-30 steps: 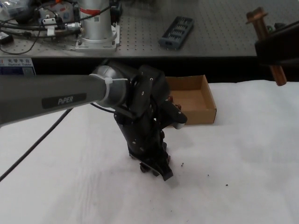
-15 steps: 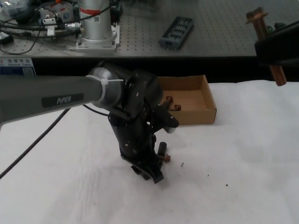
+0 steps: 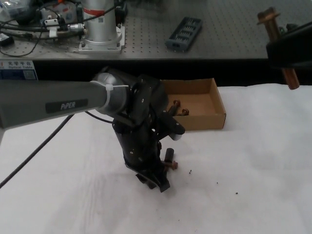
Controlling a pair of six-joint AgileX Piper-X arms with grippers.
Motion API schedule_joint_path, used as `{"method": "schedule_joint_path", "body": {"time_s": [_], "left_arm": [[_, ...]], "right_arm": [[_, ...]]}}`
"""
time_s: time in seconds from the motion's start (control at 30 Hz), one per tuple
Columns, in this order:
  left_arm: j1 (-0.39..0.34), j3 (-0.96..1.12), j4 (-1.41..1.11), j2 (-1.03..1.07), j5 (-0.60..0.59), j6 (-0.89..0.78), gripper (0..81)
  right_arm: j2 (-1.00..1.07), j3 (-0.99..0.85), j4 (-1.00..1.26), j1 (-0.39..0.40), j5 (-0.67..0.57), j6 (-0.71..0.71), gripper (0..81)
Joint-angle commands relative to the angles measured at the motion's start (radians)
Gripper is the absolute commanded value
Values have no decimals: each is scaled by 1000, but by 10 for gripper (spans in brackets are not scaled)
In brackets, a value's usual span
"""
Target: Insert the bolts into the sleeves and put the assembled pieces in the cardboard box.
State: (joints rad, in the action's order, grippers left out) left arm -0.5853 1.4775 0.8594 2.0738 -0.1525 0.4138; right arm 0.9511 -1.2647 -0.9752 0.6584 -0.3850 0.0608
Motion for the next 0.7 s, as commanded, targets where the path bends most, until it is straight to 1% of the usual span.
{"method": "schedule_joint_path", "body": {"time_s": [0.0, 0.07, 0.17, 0.23, 0.3, 0.37, 0.5, 0.57, 0.67], "left_arm": [[3, -4, 9, 9, 13, -20, 293], [3, -4, 9, 9, 13, -39, 257], [3, -4, 9, 9, 18, -79, 149], [3, -4, 10, 9, 17, -79, 95], [3, -4, 10, 9, 30, -91, 63], [3, -4, 14, 9, 18, -112, 62], [0, -4, 32, 2, -55, -148, 63], [0, -4, 32, -20, -135, -164, 63], [0, -4, 21, -91, -249, -184, 63]], "right_arm": [[-8, -7, 0, -4, -14, 2, 43], [-8, -7, 0, -4, -14, 2, 43], [-8, -7, 0, -4, -14, 2, 43], [-8, -7, 0, -4, -14, 2, 43], [-8, -7, 0, -4, -14, 2, 43], [-8, -7, 0, -4, -14, 2, 43], [-8, -7, 2, -4, -14, 4, 43], [-8, -7, 9, -4, -14, 11, 43], [-8, -7, 40, -24, -14, 123, 43]]}}
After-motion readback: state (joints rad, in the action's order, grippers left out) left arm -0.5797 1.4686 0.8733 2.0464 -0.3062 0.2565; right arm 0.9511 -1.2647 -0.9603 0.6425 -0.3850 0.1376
